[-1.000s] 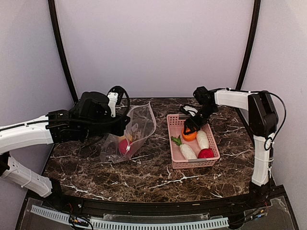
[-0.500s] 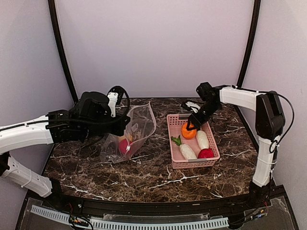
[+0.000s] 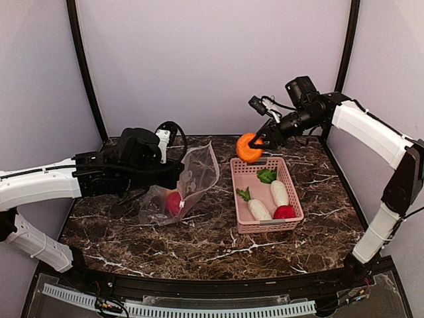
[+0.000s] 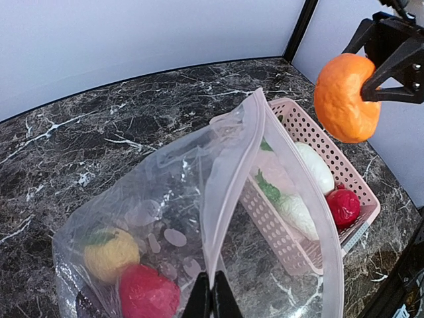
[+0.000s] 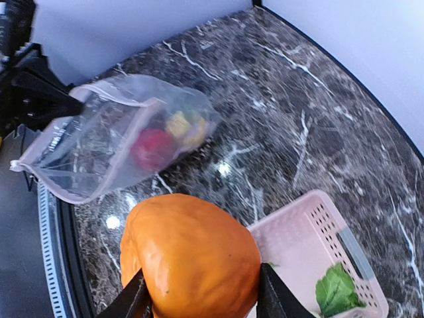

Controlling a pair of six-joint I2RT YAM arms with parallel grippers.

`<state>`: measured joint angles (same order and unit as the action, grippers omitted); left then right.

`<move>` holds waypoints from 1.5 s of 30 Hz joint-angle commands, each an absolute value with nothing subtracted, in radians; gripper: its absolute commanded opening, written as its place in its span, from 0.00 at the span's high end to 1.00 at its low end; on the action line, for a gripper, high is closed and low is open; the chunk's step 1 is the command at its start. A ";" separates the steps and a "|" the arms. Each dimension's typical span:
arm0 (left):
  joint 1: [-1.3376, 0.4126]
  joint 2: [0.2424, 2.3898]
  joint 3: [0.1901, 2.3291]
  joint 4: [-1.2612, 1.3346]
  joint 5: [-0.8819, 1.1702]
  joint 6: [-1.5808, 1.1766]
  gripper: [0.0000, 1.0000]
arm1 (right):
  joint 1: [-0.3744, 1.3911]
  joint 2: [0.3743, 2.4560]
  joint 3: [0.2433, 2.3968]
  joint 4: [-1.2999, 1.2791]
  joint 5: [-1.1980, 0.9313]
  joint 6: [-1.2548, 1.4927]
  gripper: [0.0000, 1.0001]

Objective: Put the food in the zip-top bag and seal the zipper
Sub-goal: Place the fake vegetable in the zipper food storage bag.

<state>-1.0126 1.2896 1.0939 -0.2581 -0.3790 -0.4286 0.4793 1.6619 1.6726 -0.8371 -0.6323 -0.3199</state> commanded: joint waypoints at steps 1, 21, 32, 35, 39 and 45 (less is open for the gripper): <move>-1.014 1.299 1.134 -0.251 -0.378 -0.416 0.99 | 0.558 1.648 1.750 -0.827 -0.772 -0.315 0.53; -1.015 1.270 1.155 -0.259 -0.369 -0.430 0.99 | 0.773 1.925 2.029 -0.847 -0.593 -0.316 0.51; -1.014 1.245 1.135 -0.230 -0.380 -0.431 0.99 | 0.849 1.973 2.084 -0.873 -0.459 -0.326 0.30; -1.014 1.239 1.132 -0.235 -0.384 -0.428 0.99 | 0.853 1.967 2.088 -0.873 -0.446 -0.325 0.30; -1.014 1.228 1.122 -0.241 -0.392 -0.426 0.99 | 0.853 1.931 2.073 -0.871 -0.416 -0.334 0.30; -1.014 1.206 1.090 -0.243 -0.405 -0.428 0.99 | 0.851 1.798 1.946 -0.833 -0.387 -0.393 0.29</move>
<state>-1.0126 1.2476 1.1194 -0.2527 -0.3847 -0.4294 0.8501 1.9144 2.0102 -0.8589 -0.4187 -0.3454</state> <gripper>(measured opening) 0.007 0.702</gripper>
